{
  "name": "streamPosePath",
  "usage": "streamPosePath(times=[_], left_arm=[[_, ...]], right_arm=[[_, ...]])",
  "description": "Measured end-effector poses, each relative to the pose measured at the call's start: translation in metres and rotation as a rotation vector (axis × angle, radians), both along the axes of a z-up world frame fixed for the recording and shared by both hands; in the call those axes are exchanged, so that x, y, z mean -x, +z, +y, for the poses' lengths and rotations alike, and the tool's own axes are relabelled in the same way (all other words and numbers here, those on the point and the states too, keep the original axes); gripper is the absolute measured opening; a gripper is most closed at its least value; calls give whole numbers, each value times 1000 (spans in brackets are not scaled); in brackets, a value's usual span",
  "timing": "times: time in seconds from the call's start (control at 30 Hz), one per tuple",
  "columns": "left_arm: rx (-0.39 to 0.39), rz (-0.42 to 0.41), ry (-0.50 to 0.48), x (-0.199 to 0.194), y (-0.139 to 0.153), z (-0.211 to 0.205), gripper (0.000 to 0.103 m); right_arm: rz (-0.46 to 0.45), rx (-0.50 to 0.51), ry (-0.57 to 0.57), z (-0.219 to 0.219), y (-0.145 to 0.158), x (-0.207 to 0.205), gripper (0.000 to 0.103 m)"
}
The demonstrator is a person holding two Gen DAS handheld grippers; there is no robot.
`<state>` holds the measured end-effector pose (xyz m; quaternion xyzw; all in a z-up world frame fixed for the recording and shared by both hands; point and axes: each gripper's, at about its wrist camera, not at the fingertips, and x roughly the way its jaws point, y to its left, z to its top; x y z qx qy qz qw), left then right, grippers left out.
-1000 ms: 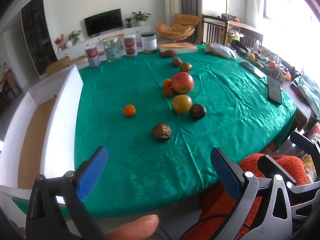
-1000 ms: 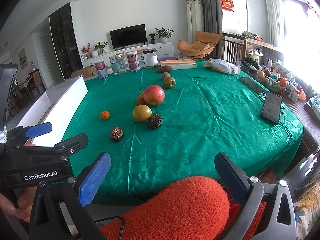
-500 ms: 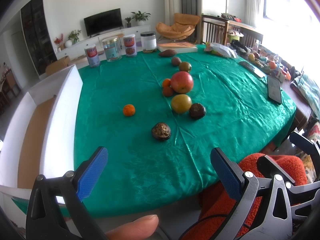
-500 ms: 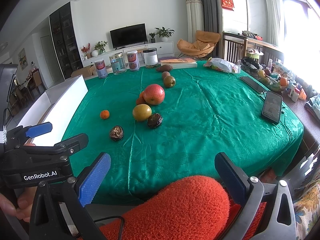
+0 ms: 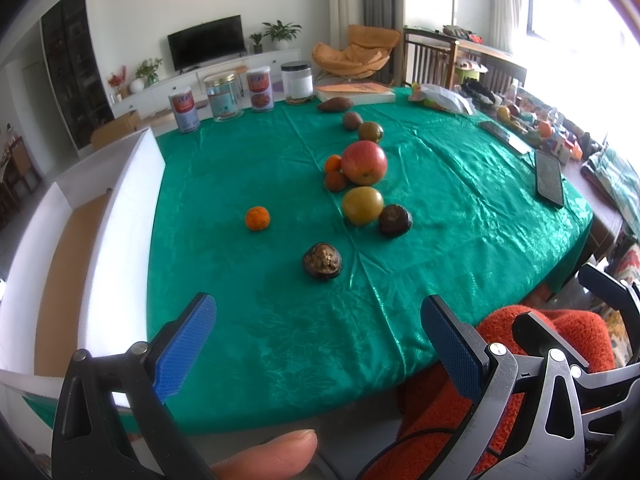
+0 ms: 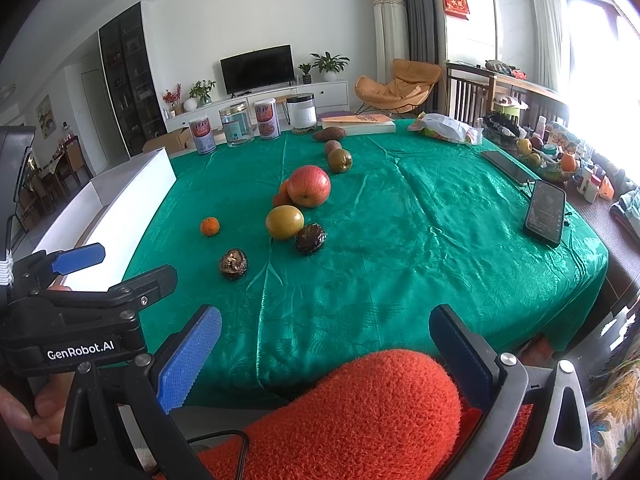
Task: Organize fruits
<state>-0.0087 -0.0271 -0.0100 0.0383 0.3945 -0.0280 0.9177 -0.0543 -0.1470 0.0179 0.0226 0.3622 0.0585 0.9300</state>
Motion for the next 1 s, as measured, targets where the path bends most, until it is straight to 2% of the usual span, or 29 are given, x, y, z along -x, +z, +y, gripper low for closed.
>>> streamPosePath(times=[1.0], left_arm=[[1,2,0,-1,1,1,102]], right_arm=[[4,3,3,2,-1,-1,103]])
